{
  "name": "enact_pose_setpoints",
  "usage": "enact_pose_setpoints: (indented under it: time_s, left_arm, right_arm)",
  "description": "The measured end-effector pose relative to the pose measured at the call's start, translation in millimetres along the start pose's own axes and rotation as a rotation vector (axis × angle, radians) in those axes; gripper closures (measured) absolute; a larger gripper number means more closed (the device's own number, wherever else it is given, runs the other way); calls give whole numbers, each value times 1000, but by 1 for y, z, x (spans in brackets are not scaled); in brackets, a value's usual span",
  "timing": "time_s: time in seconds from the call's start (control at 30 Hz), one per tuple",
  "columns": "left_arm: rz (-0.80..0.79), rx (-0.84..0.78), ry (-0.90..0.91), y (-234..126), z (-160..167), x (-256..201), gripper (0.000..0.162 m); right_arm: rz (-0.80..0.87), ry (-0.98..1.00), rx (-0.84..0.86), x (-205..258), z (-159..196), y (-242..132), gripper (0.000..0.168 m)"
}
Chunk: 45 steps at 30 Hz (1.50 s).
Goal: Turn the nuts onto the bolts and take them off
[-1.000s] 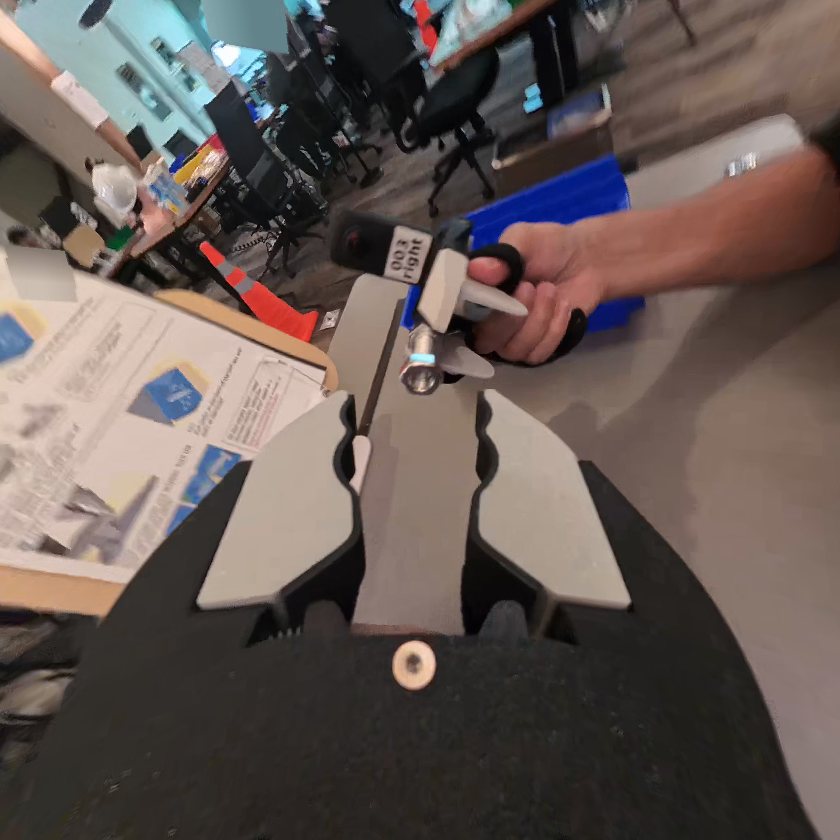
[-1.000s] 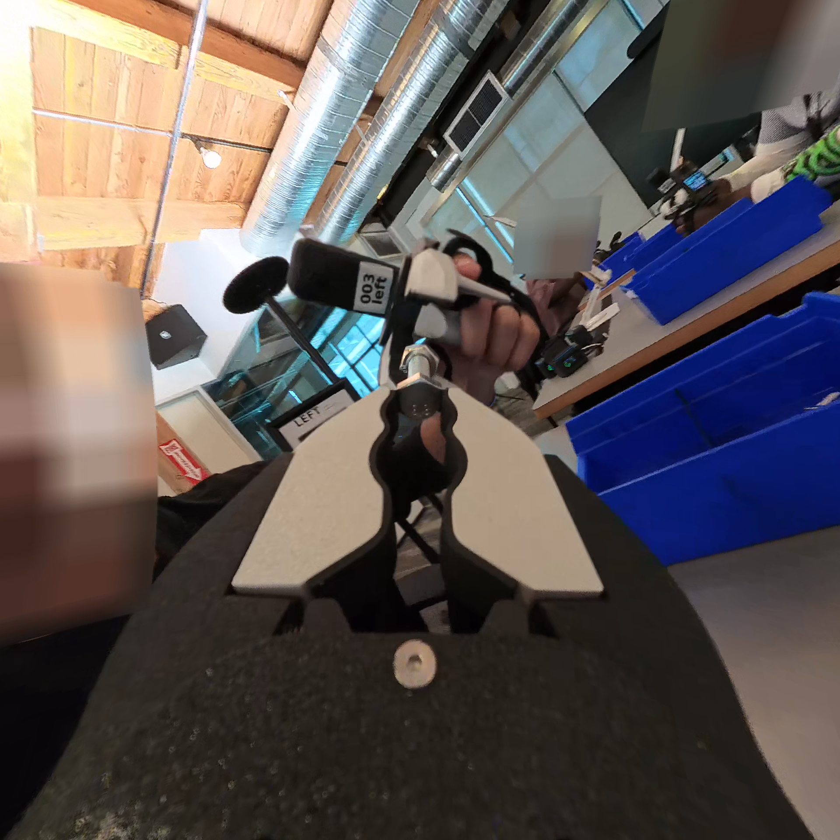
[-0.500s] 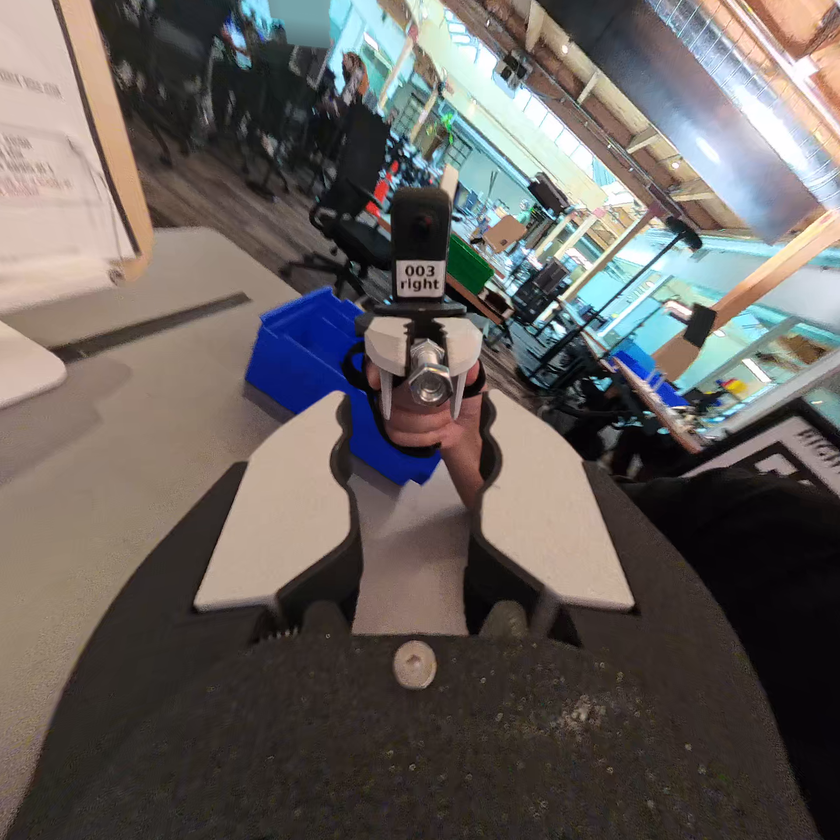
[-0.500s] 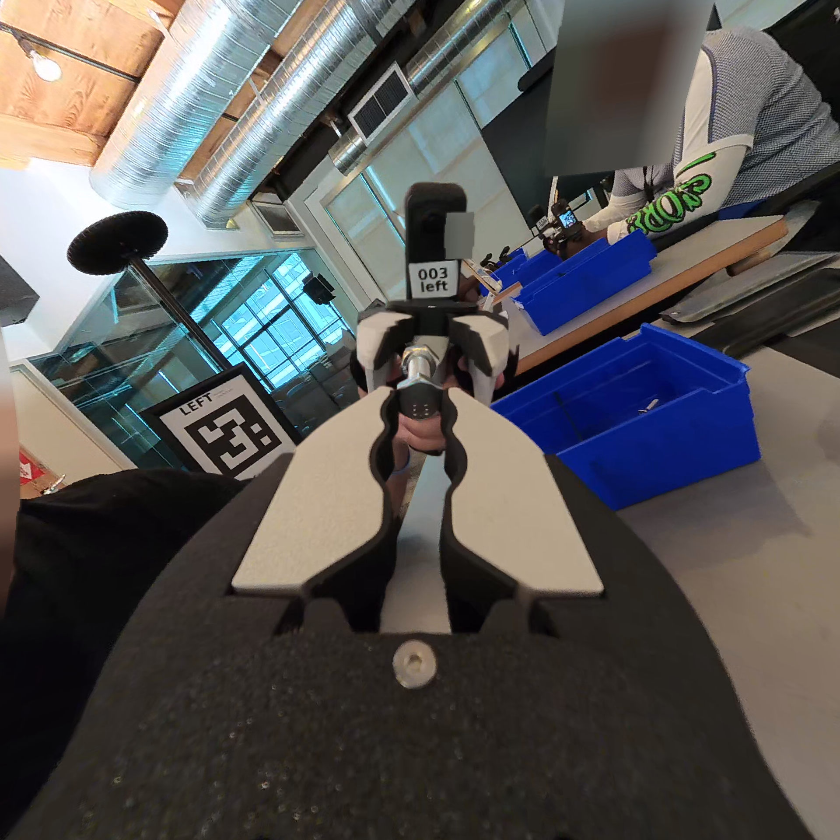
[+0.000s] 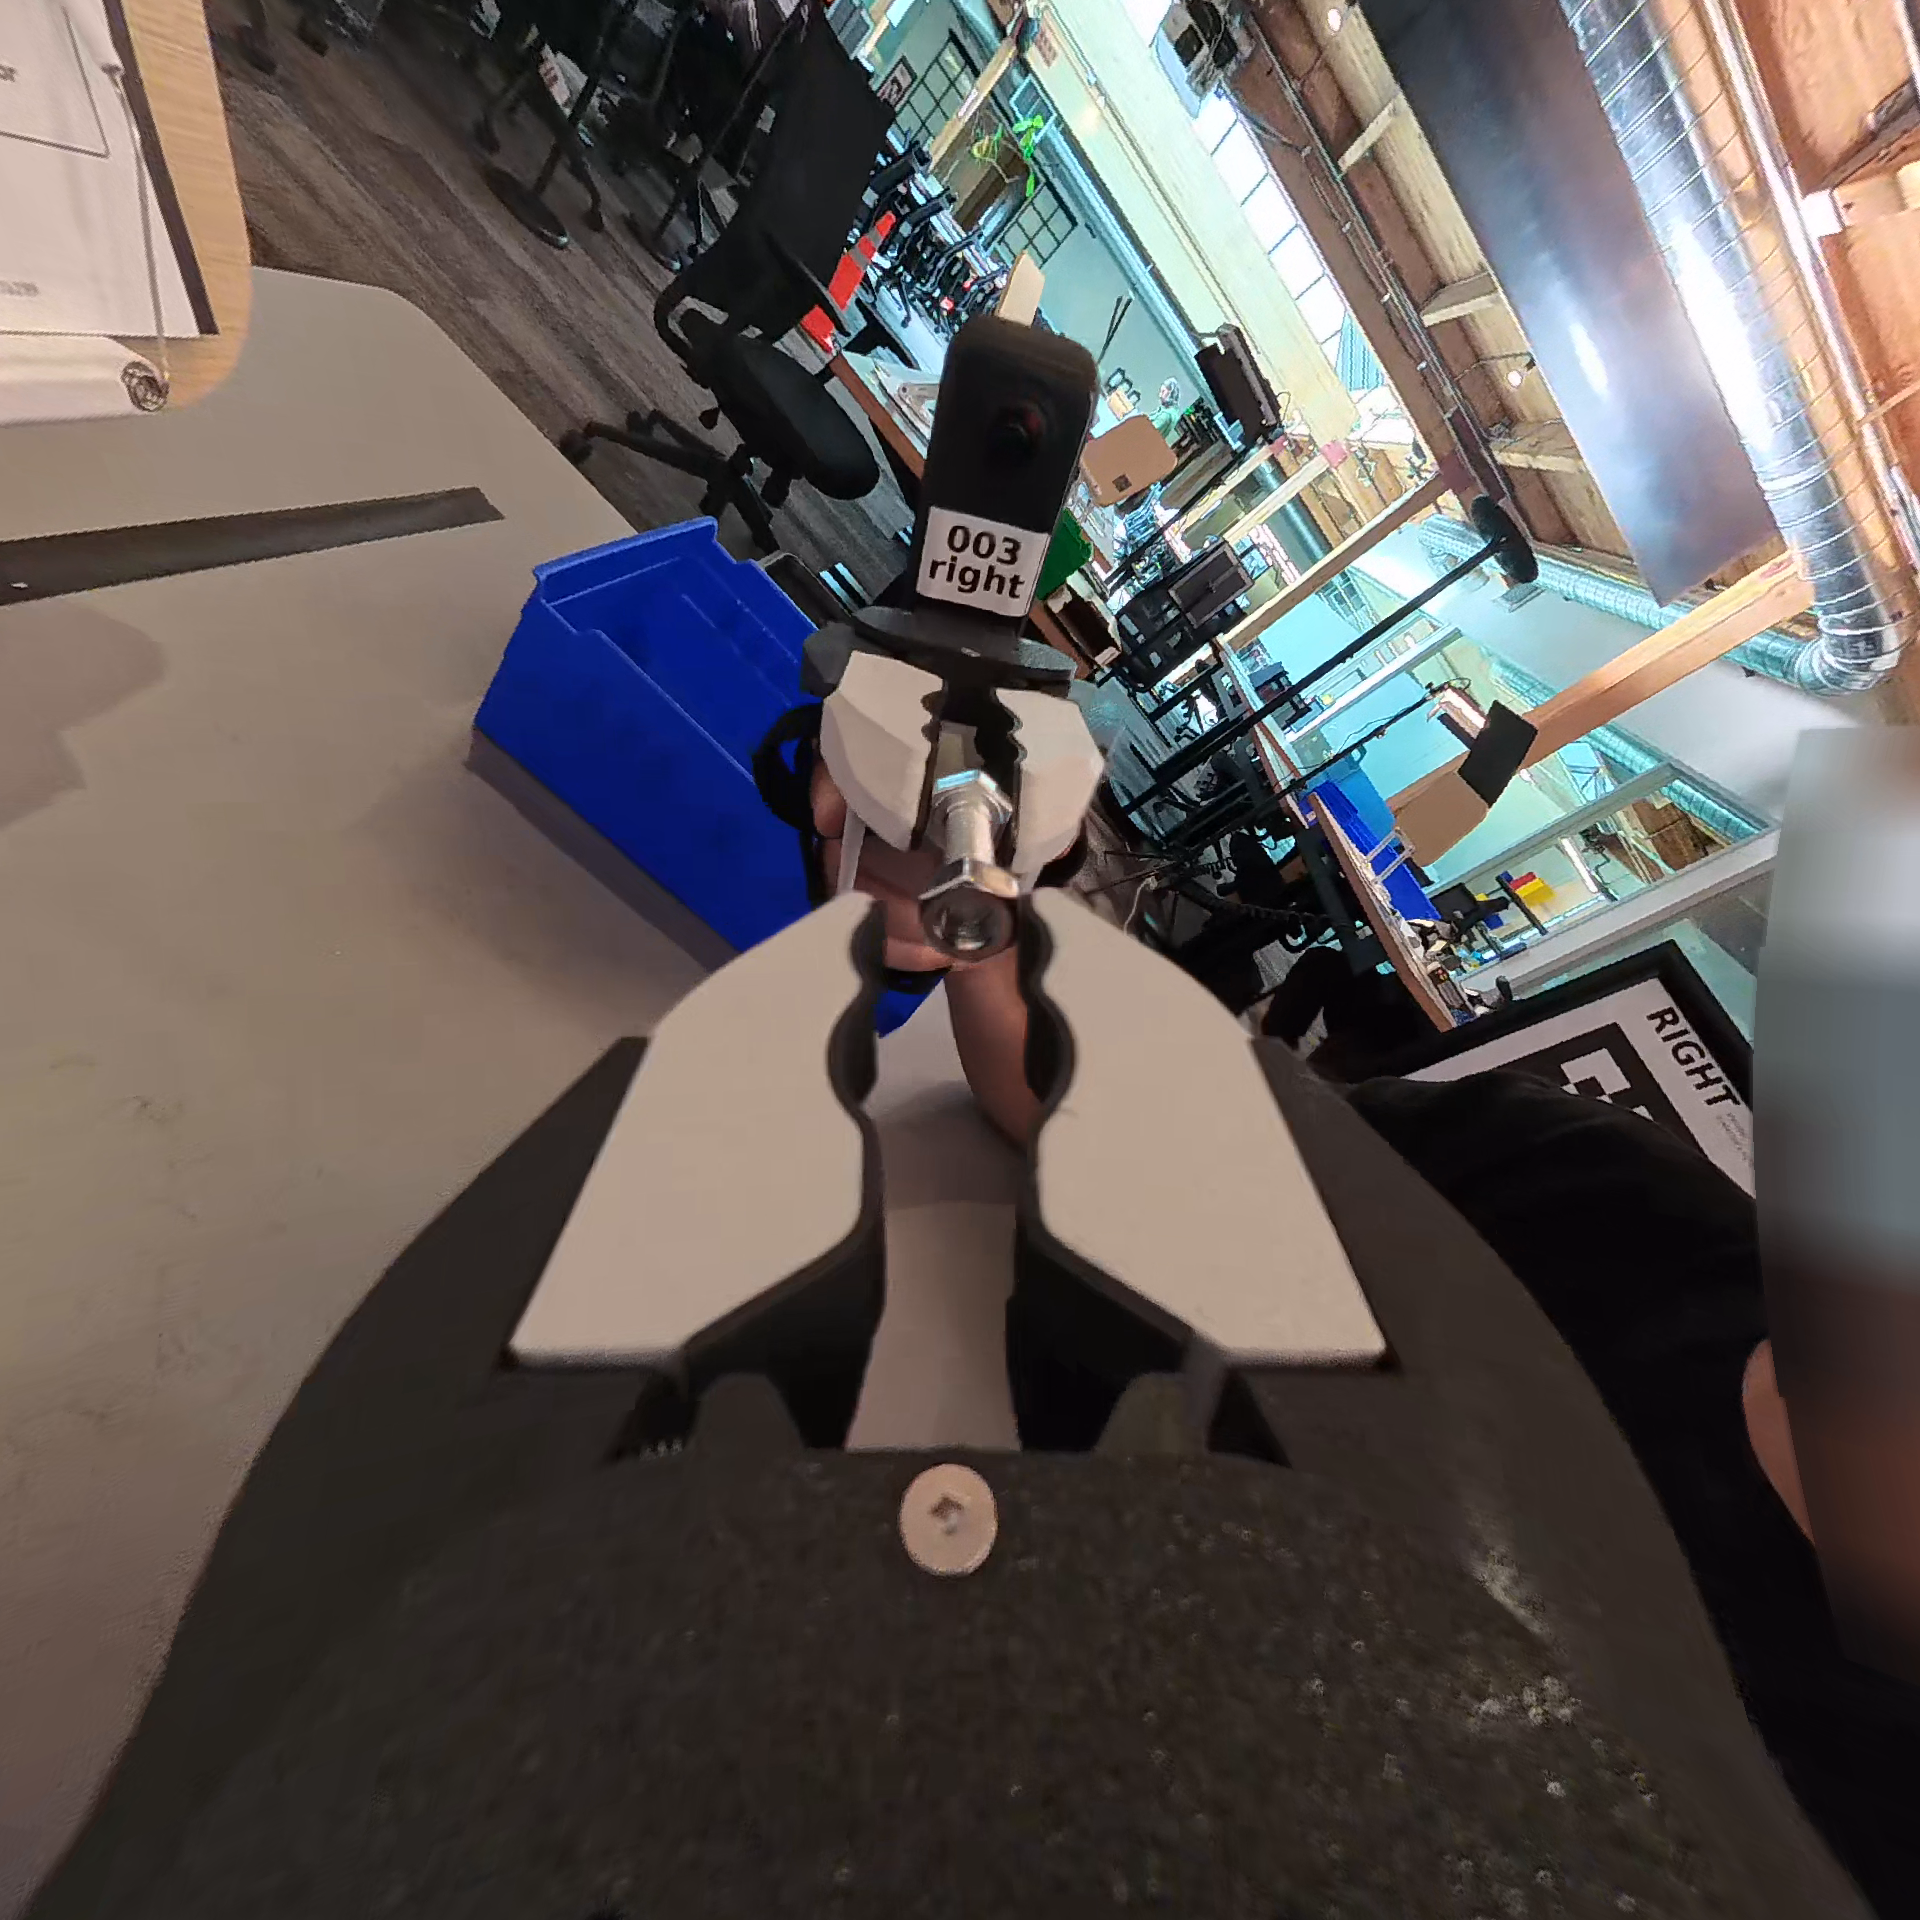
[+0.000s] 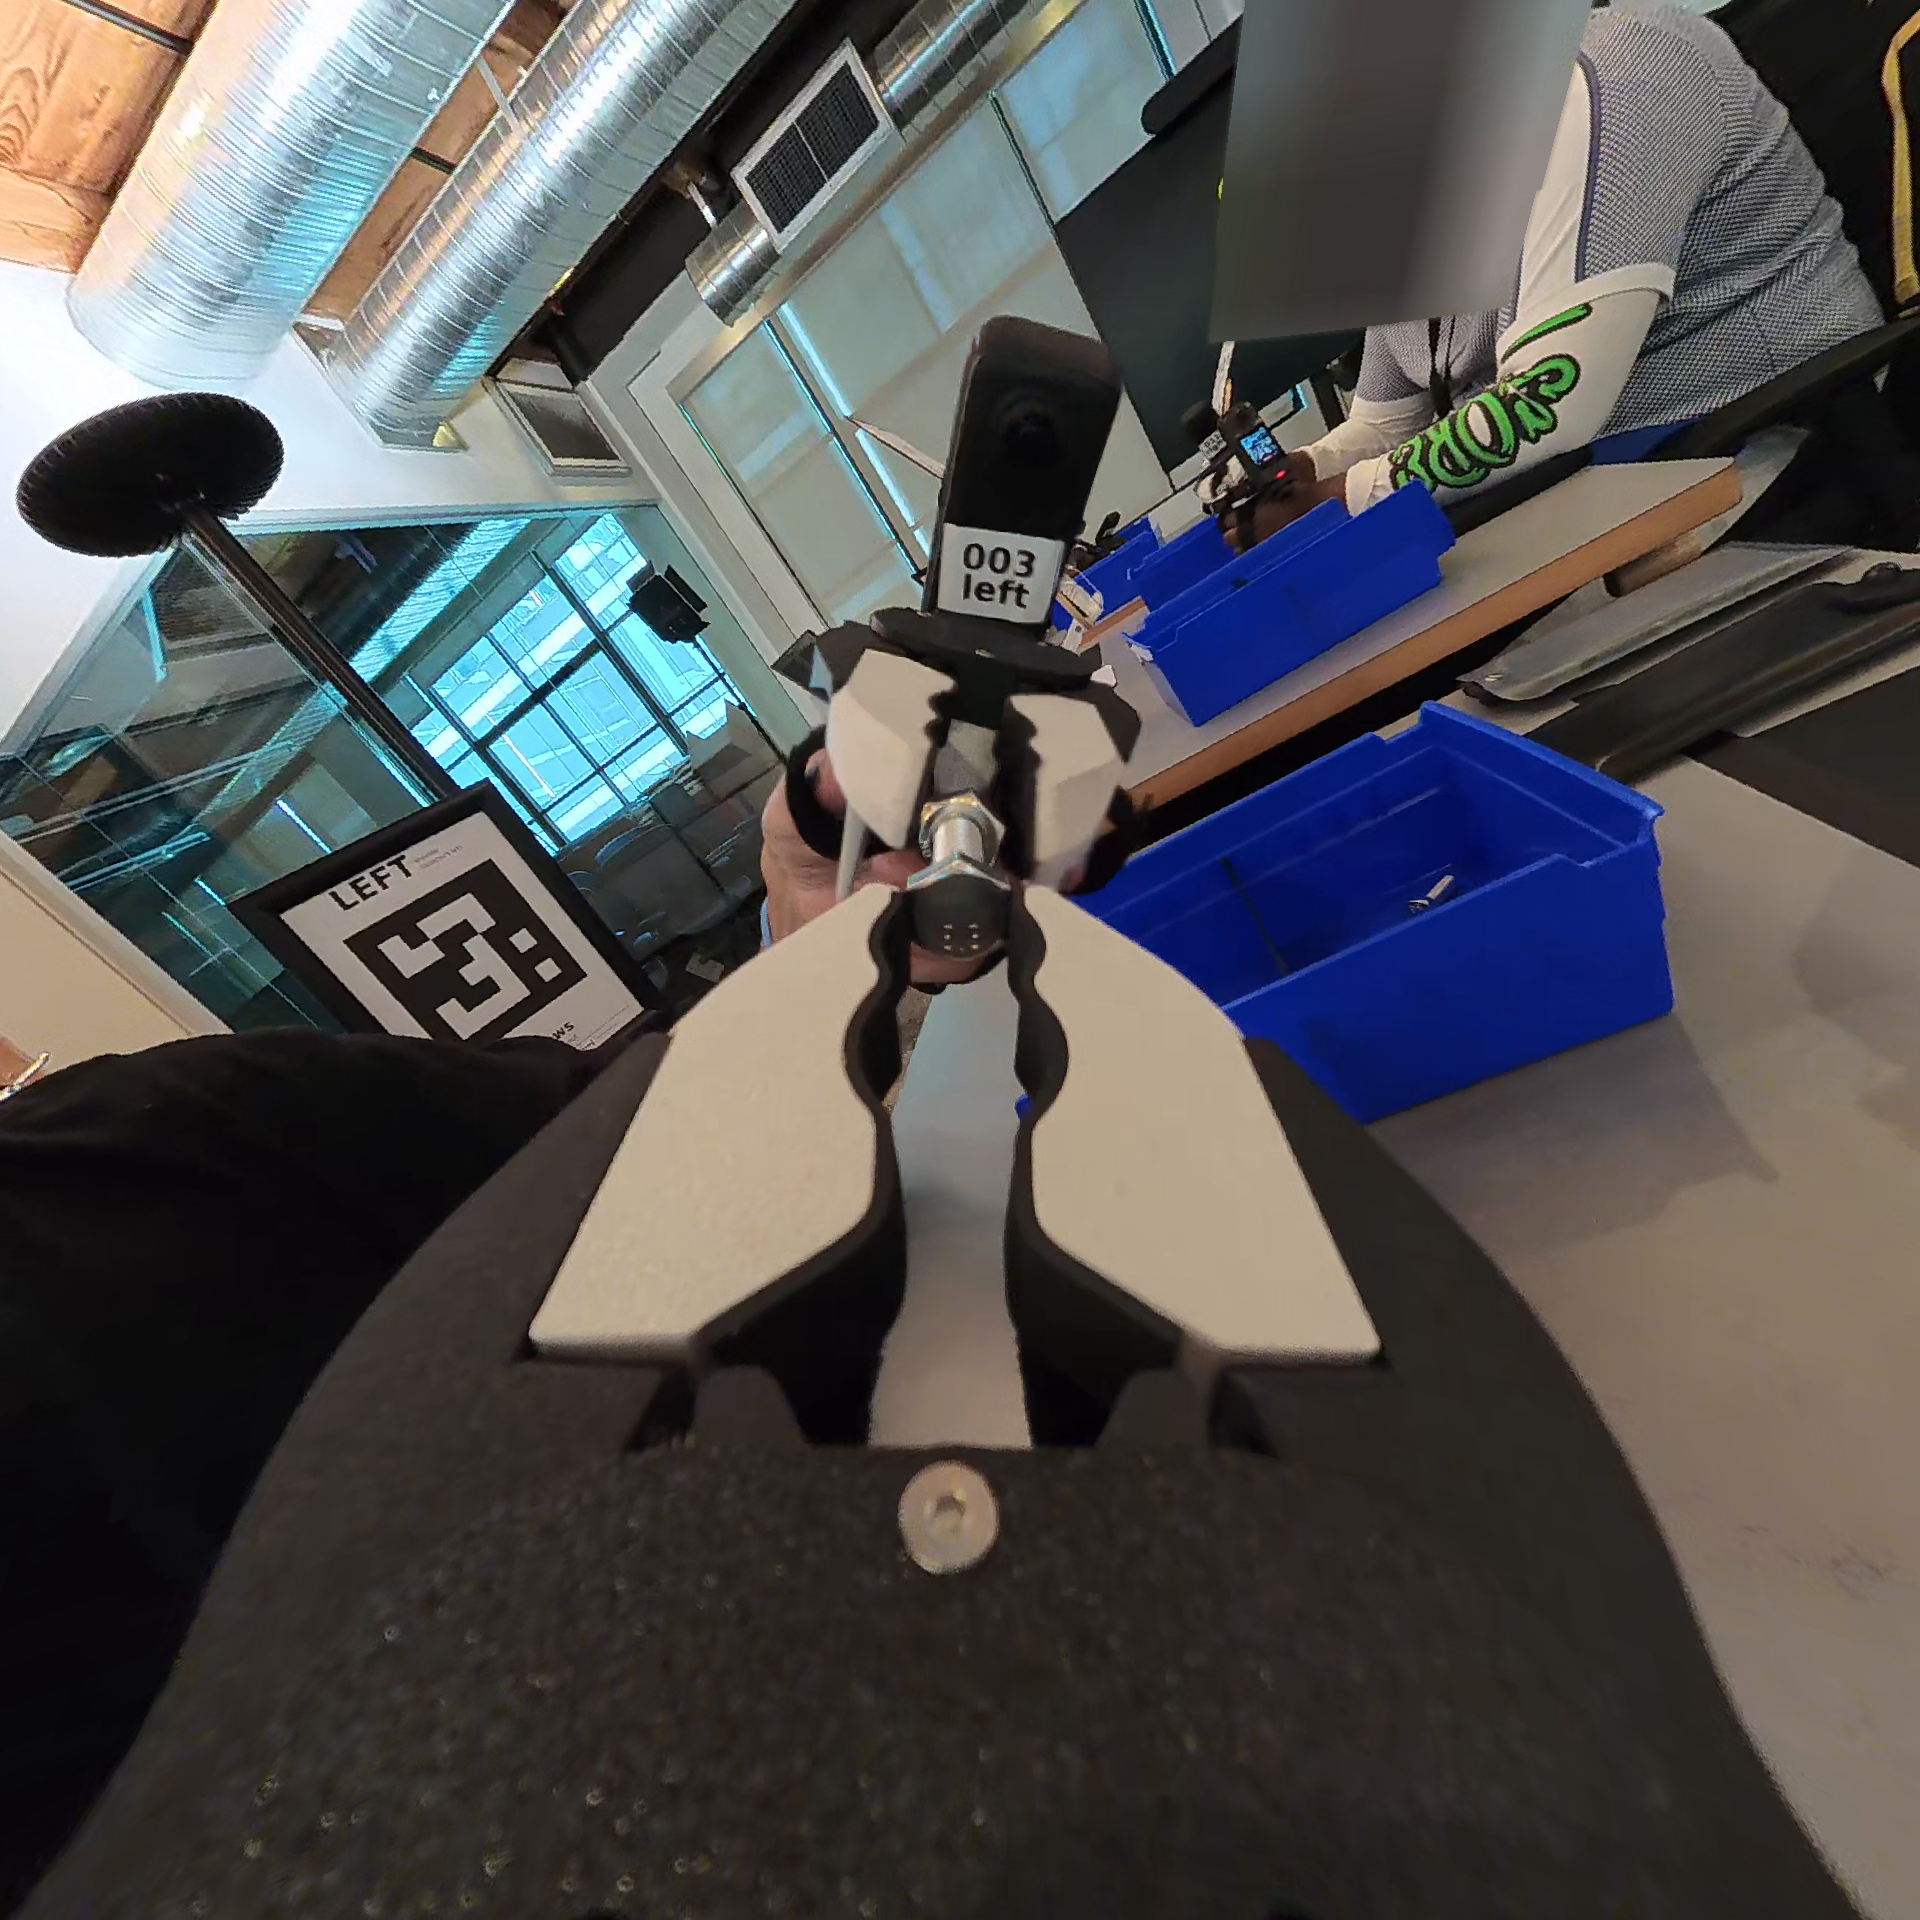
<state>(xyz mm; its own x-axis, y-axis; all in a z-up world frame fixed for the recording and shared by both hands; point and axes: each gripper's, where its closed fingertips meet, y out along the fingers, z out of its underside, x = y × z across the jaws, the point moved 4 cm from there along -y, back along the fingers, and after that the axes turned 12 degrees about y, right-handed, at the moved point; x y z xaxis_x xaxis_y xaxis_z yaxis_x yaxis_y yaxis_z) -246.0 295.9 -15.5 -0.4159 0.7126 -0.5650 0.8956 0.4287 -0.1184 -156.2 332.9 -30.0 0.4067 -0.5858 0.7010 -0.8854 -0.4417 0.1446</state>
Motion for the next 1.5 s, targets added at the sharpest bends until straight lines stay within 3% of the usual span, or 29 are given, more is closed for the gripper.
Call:
enact_pose_setpoints:
  time_s: [0.03,0.1,0.2,0.47,0.53,0.67,0.7,0.77,0.8,1.07,1.5]
  left_arm:
    - [8,3,4,0,0,-1,146]
    - [-10,2,39,-1,-1,-2,146]
    - [-23,45,218,0,0,-9,146]
    - [-331,237,1295,0,1,-23,146]
    - [-379,270,1401,2,0,-24,146]
    - [-378,301,1301,1,-1,-22,145]
    - [-368,275,1272,-1,-3,-24,136]
    - [-343,190,1154,-6,-8,-29,103]
    - [-321,165,1077,-9,-9,-30,97]
    - [-50,13,299,-7,-4,-13,110]
    - [74,-11,-97,-5,8,9,122]
  right_arm:
    - [11,-5,2,1,1,1,151]
    - [7,2,5,0,3,1,151]
    - [-37,34,8,1,2,2,151]
    - [-124,161,1,2,-1,8,151]
    - [-139,185,-11,3,-3,6,151]
    - [-126,184,-15,-2,-4,7,151]
    - [-125,183,-18,-2,-4,7,151]
    - [-104,161,-19,-2,-5,6,151]
    - [-104,153,-20,0,-5,5,151]
    - [-12,37,5,2,-4,7,151]
    - [41,-7,30,0,-1,10,151]
